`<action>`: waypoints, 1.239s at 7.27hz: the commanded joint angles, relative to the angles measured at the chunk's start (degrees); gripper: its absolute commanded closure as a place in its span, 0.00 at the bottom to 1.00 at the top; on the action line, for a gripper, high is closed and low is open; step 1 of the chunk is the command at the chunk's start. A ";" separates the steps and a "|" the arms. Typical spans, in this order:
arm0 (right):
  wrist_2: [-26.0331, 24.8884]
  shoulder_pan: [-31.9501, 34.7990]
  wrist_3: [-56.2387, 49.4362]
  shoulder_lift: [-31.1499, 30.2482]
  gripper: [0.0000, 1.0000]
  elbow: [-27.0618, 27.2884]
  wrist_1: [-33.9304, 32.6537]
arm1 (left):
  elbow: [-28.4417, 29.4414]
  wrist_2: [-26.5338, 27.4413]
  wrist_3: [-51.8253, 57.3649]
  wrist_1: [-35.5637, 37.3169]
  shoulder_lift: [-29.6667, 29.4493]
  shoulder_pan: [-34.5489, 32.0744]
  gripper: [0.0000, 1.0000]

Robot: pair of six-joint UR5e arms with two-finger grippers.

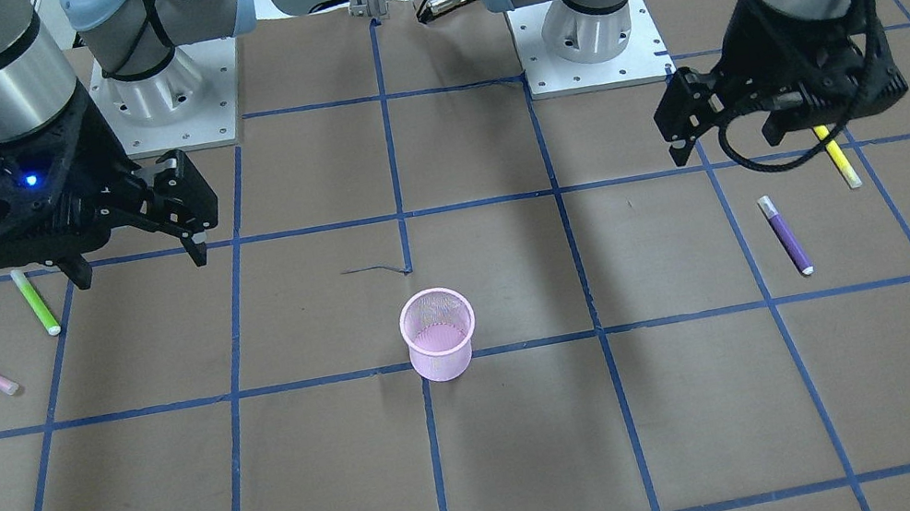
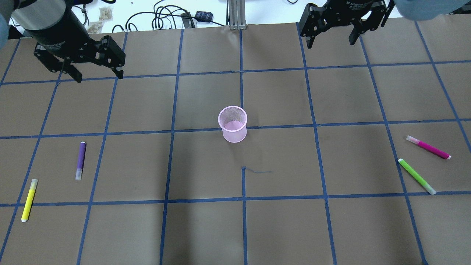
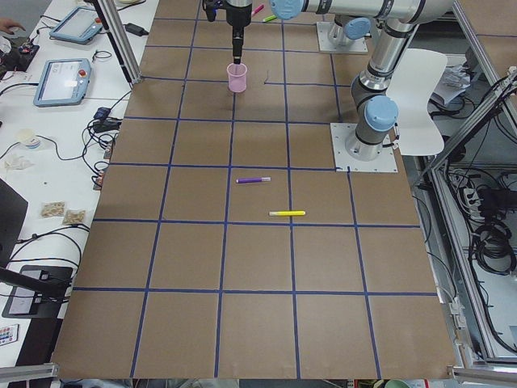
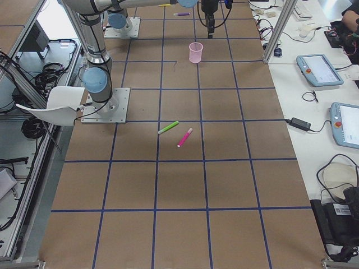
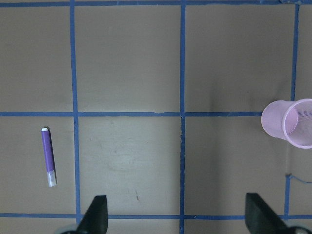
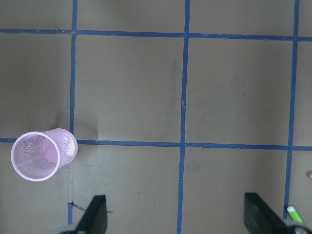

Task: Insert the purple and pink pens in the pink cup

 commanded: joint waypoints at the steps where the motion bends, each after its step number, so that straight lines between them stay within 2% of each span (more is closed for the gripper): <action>1: 0.02 0.00 -0.12 -0.82 0.00 1.61 0.18 | -2.09 0.57 1.40 0.56 -7.48 7.58 0.00; 2: 0.46 0.35 -0.12 -1.26 0.00 1.61 0.53 | -2.36 0.06 5.51 1.00 -10.72 11.88 0.00; 4: 0.02 0.61 -0.03 -1.18 0.00 1.61 0.53 | -2.10 0.57 7.56 8.18 -17.41 13.77 0.00; 6: -0.15 0.61 -0.03 -0.91 0.00 1.61 0.45 | -2.53 3.99 10.99 9.00 -22.60 19.01 0.00; 7: -0.06 0.61 0.14 -0.74 0.00 1.61 0.62 | -2.28 5.83 14.13 9.87 -24.19 20.87 0.00; 9: -0.24 0.61 -0.03 -1.52 0.00 1.35 0.97 | -2.80 6.03 15.03 10.05 -26.04 20.89 0.00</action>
